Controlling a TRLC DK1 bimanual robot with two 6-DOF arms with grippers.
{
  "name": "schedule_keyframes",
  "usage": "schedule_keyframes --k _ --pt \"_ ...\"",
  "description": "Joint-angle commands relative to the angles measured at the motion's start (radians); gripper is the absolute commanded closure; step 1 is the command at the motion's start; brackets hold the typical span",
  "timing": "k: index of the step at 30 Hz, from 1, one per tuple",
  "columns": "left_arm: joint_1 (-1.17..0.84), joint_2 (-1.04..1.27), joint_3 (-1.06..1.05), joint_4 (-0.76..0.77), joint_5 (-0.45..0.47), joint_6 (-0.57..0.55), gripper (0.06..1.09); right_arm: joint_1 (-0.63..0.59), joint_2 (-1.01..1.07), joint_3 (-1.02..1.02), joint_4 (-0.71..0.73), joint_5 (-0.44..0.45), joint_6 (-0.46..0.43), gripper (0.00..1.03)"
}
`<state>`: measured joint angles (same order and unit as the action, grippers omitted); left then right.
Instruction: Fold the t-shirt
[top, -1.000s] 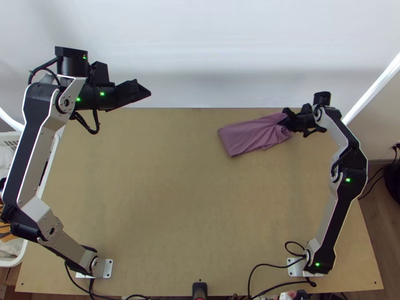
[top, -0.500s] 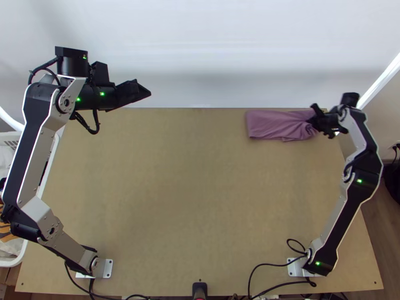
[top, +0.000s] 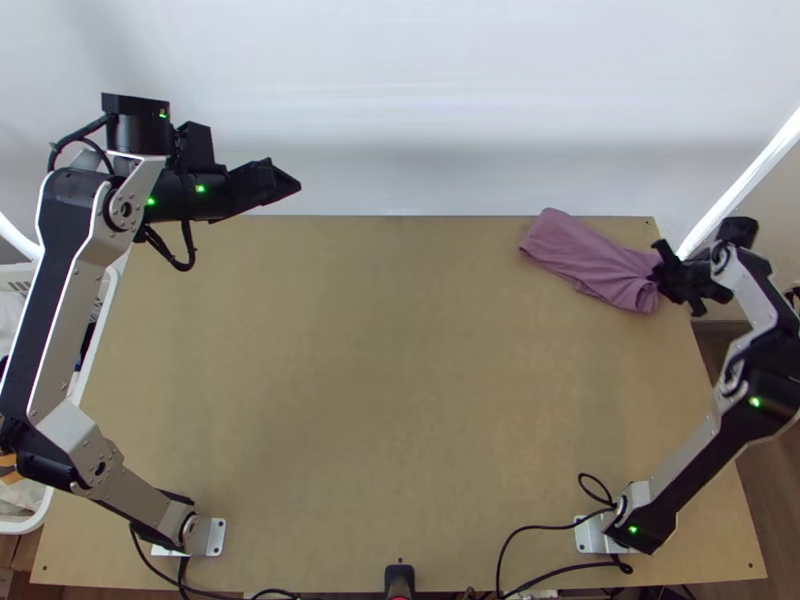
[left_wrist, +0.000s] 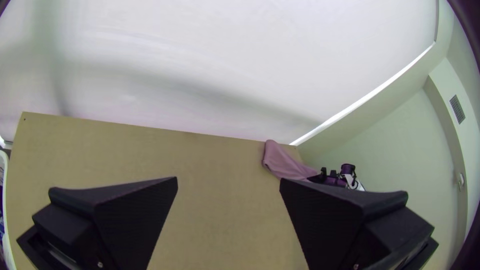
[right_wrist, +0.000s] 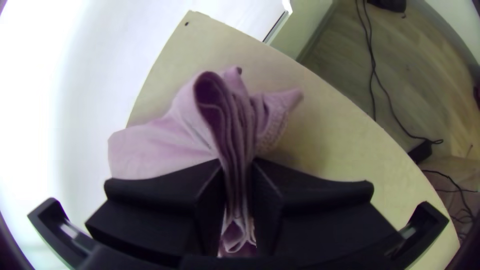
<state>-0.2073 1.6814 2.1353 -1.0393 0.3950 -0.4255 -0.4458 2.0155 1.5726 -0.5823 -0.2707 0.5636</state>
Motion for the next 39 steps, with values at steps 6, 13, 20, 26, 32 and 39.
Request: schedule_keyframes --k 6,13,20,26,32,39 --pt "-0.003 -0.054 -0.025 -0.007 0.001 0.017 0.09 -0.014 -0.133 -0.1 0.013 0.022 -0.03 0.58" --pt "0.019 -0.081 -0.044 -0.007 -0.001 0.028 0.09 0.002 -0.204 -0.132 -0.088 0.021 -0.093 0.03" --pt "0.077 -0.12 -0.044 -0.007 0.001 0.047 0.09 -0.021 -0.431 -0.168 -0.044 0.108 -0.165 0.03" --pt "0.192 -0.18 -0.046 0.03 -0.008 0.051 0.09 0.058 -0.661 -0.105 -0.002 0.151 -0.318 0.04" --pt "0.264 -0.328 -0.16 0.262 -0.234 0.085 0.09 0.211 -0.784 0.044 -0.04 0.149 -0.456 0.04" --pt "0.427 -0.588 -0.508 0.55 -0.309 0.137 0.09 0.352 -0.916 0.145 -0.057 0.151 -0.513 0.04"
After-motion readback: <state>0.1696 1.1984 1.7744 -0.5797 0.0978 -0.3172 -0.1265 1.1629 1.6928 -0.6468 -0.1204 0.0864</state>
